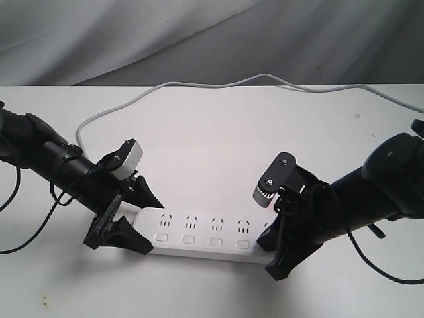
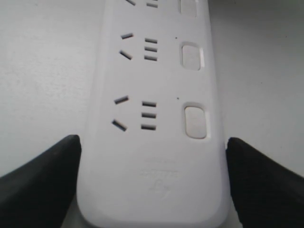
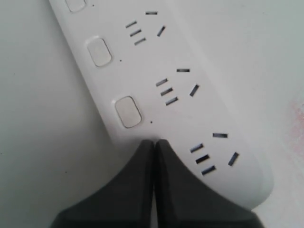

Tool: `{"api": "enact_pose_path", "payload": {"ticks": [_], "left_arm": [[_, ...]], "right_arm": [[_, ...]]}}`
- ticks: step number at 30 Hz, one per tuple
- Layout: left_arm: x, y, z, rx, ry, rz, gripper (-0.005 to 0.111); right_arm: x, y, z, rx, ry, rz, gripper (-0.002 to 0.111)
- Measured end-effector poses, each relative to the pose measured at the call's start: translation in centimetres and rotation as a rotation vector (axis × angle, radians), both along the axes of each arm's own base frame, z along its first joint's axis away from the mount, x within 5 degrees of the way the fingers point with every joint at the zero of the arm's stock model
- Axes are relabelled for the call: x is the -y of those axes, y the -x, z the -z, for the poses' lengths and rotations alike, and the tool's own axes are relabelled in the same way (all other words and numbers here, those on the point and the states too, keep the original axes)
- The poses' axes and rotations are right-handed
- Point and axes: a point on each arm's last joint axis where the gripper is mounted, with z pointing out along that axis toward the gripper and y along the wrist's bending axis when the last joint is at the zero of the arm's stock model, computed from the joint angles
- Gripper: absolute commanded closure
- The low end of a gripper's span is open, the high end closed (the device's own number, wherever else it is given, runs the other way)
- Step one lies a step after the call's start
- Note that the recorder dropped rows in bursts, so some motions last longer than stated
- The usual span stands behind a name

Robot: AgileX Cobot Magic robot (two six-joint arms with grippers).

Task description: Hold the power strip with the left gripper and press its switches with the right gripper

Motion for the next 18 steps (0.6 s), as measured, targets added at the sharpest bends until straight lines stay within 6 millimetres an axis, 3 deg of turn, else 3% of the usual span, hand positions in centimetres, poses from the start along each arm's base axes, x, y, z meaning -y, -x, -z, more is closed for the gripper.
{"api": "enact_pose_path", "payload": {"ticks": [5, 7, 15, 18], "left_arm": [[0.0, 0.0, 0.0, 0.001, 0.000, 0.001, 0.049], [0.0, 0.0, 0.0, 0.001, 0.000, 0.001, 0.049], [0.0, 0.0, 0.0, 0.004, 0.001, 0.004, 0.049], [0.0, 0.0, 0.0, 0.004, 0.001, 0.004, 0.049]], "right_arm": [[0.1, 0.1, -0.8, 0.032, -0.006, 0.006, 0.108], [0.2, 0.2, -2.0, 0.077, -0.020, 0.010, 0.108], [0.2, 0.0, -11.9, 0.386, -0.181, 0.050, 0.108], [0.5, 0.3, -14.6, 0.466, -0.226, 0.087, 0.108]]}}
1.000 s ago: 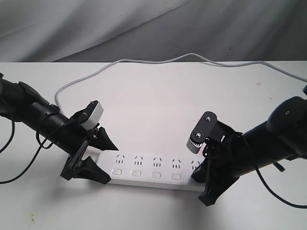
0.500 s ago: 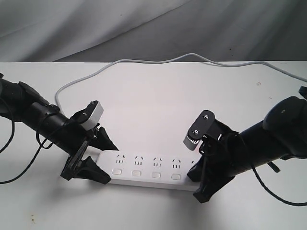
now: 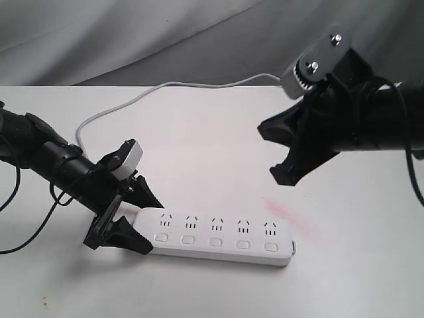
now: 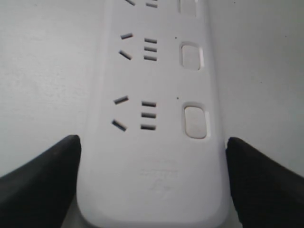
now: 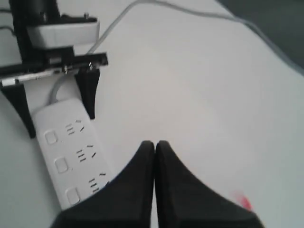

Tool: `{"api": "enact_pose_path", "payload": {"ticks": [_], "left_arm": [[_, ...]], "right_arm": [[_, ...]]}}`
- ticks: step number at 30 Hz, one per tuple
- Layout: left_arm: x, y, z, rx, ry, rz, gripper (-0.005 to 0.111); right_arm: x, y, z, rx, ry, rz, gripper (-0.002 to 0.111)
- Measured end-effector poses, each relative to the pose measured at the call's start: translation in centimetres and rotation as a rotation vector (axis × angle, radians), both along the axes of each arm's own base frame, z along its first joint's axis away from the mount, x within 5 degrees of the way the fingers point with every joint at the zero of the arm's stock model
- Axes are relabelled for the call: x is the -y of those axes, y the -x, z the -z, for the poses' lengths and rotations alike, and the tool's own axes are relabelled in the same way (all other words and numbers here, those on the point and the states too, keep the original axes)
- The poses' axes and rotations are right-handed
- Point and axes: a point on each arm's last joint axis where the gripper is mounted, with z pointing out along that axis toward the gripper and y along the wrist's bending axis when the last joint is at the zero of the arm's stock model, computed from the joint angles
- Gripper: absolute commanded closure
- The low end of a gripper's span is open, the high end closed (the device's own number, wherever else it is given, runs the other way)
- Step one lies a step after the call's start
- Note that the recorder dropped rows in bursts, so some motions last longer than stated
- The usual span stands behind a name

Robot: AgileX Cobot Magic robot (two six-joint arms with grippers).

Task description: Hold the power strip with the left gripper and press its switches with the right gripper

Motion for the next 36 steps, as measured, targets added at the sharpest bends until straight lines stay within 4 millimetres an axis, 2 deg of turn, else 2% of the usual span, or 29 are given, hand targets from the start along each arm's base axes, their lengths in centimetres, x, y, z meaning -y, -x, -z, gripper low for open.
{"api": "enact_pose_path", "payload": {"ticks": [9, 14, 16, 19, 28, 36], "left_arm": [[0.0, 0.0, 0.0, 0.000, 0.000, 0.000, 0.049], [0.0, 0.0, 0.0, 0.000, 0.000, 0.000, 0.049], [0.0, 0.0, 0.0, 0.000, 0.000, 0.000, 0.049], [0.0, 0.0, 0.0, 0.000, 0.000, 0.000, 0.049], [0.0, 0.0, 0.0, 0.001, 0.000, 0.001, 0.049], [0.0, 0.0, 0.0, 0.001, 0.000, 0.001, 0.049]], "right_arm": [[2.2, 1.2, -5.1, 0.271, -0.043, 0.155, 0.108], [3.9, 3.5, -8.9, 0.450, -0.114, 0.237, 0.108], [4.6, 4.4, -9.9, 0.500, -0.137, 0.262, 0.108], [5.5, 5.8, -10.3, 0.546, -0.166, 0.305, 0.108], [8.3, 9.4, -9.1, 0.580, -0.297, 0.465, 0.108], [10.3, 12.4, -11.1, 0.690, -0.422, 0.542, 0.108]]}}
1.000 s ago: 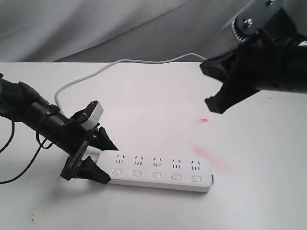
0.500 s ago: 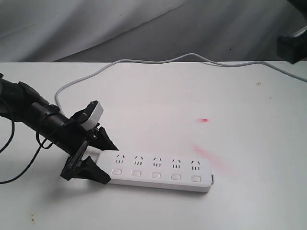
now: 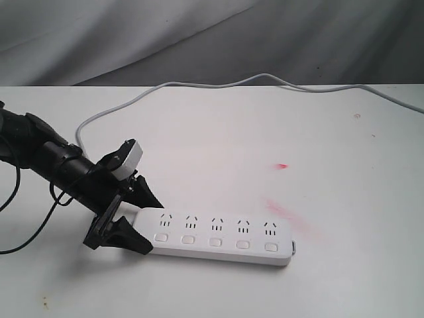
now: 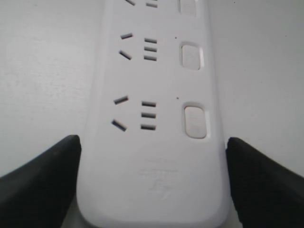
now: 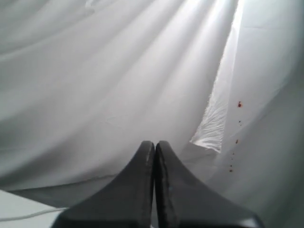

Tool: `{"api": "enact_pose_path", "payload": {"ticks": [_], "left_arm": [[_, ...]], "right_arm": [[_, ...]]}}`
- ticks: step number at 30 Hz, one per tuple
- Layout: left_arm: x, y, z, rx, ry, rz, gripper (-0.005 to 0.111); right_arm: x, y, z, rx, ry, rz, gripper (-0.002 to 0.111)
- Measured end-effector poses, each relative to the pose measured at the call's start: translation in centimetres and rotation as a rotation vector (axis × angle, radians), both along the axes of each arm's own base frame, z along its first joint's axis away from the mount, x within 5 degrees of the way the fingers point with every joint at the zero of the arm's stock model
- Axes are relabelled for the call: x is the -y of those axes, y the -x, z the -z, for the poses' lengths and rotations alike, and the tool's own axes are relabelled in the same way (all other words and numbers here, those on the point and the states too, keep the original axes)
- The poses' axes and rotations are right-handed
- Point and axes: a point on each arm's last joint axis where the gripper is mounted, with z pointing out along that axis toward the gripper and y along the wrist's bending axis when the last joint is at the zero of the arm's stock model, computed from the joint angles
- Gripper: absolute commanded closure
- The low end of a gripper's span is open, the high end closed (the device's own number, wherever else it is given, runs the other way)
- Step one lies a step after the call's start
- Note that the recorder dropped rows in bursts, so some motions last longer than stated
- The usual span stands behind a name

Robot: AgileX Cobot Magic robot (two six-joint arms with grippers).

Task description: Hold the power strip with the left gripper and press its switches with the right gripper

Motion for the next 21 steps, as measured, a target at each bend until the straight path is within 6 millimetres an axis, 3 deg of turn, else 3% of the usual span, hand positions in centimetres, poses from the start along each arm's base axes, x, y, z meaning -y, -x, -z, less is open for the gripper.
{"api": "enact_pose_path", "payload": {"ticks": [9, 21], "left_arm": [[0.0, 0.0, 0.0, 0.000, 0.000, 0.000, 0.049], [0.0, 0.0, 0.0, 0.000, 0.000, 0.000, 0.049]], "right_arm": [[1.2, 1.8, -1.0, 0.078, -0.054, 0.033, 0.108], [0.6, 2.3, -0.8, 0.030, -0.113, -0.061, 0.108]]}}
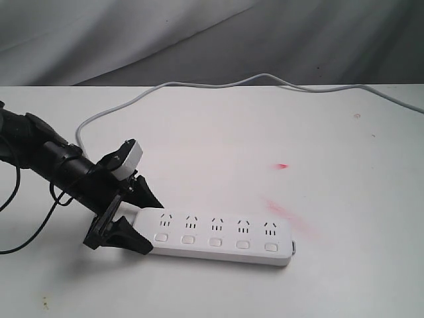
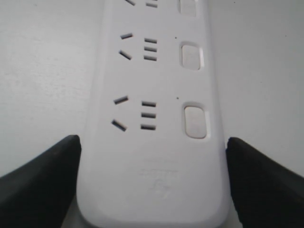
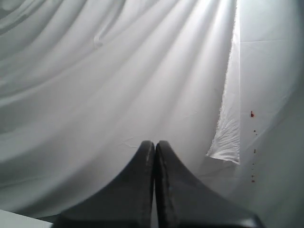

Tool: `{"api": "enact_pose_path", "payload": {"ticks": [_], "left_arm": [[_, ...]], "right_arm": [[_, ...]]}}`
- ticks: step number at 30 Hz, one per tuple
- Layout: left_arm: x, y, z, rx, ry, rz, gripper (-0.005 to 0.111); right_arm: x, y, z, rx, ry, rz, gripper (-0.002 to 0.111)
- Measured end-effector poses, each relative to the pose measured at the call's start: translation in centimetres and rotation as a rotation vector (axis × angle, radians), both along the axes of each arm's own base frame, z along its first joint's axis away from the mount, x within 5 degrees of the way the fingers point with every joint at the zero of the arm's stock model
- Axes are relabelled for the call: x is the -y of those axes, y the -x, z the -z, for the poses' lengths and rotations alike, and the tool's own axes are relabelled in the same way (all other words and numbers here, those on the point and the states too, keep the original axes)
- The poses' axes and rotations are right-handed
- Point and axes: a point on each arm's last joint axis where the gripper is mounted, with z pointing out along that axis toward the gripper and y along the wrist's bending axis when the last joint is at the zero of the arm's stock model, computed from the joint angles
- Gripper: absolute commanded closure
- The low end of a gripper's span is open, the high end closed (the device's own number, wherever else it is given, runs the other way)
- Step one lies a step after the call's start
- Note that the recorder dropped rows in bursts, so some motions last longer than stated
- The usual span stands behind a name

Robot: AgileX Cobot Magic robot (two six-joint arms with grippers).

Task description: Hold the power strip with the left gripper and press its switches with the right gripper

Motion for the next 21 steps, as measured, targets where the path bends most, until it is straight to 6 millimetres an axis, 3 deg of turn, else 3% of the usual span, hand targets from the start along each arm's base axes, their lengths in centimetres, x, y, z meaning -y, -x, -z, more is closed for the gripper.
{"api": "enact_pose_path", "payload": {"ticks": [2, 8, 14, 18, 21], "left_arm": [[0.0, 0.0, 0.0, 0.000, 0.000, 0.000, 0.049], [0.0, 0.0, 0.0, 0.000, 0.000, 0.000, 0.049], [0.0, 0.0, 0.0, 0.000, 0.000, 0.000, 0.049], [0.0, 0.0, 0.0, 0.000, 0.000, 0.000, 0.049], [0.0, 0.0, 0.0, 0.000, 0.000, 0.000, 0.049]], "right_arm": [[0.1, 0.0, 0.0, 0.000, -0.006, 0.005, 0.108], [1.1, 0.0, 0.0, -0.106, -0.447, -0.005, 0.108], [1.3, 1.7, -0.7, -0.079, -0.589, -0.107, 0.108], [0.6, 1.9, 0.1, -0.197, -0.580, -0.159, 0.108], [0.4, 1.7, 1.7, -0.329, -0.435, -0.097, 0.108]]}}
